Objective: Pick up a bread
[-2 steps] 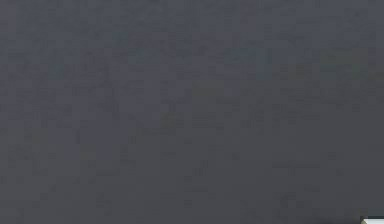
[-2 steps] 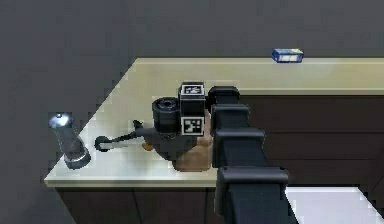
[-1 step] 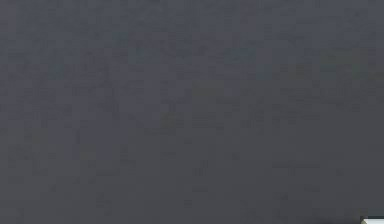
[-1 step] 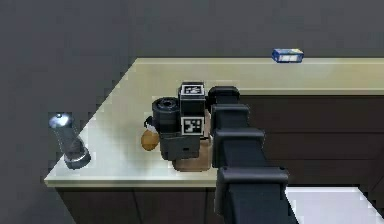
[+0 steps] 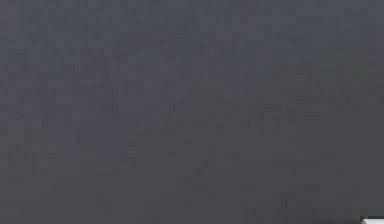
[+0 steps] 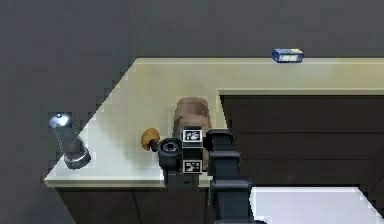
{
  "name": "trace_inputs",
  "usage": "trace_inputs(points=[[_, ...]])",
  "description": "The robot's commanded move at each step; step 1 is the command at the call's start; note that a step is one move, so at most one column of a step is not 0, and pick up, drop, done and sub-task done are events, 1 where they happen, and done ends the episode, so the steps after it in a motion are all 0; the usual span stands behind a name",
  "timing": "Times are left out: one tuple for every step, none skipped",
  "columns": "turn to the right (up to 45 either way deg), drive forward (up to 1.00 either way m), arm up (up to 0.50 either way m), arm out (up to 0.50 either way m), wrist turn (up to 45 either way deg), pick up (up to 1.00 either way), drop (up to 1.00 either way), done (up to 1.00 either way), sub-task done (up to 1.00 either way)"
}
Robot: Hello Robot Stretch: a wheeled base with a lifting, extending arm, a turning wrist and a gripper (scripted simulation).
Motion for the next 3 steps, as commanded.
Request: trace_inputs(points=[[0.0, 0.0, 0.0, 0.0, 0.0, 1.0, 0.0, 0.0, 0.0], [0.0, 0.0, 0.08, 0.0, 0.0, 0.0, 0.0, 0.0, 0.0], [0.0, 0.0, 0.0, 0.0, 0.0, 0.0, 0.0, 1.0, 0.0]])
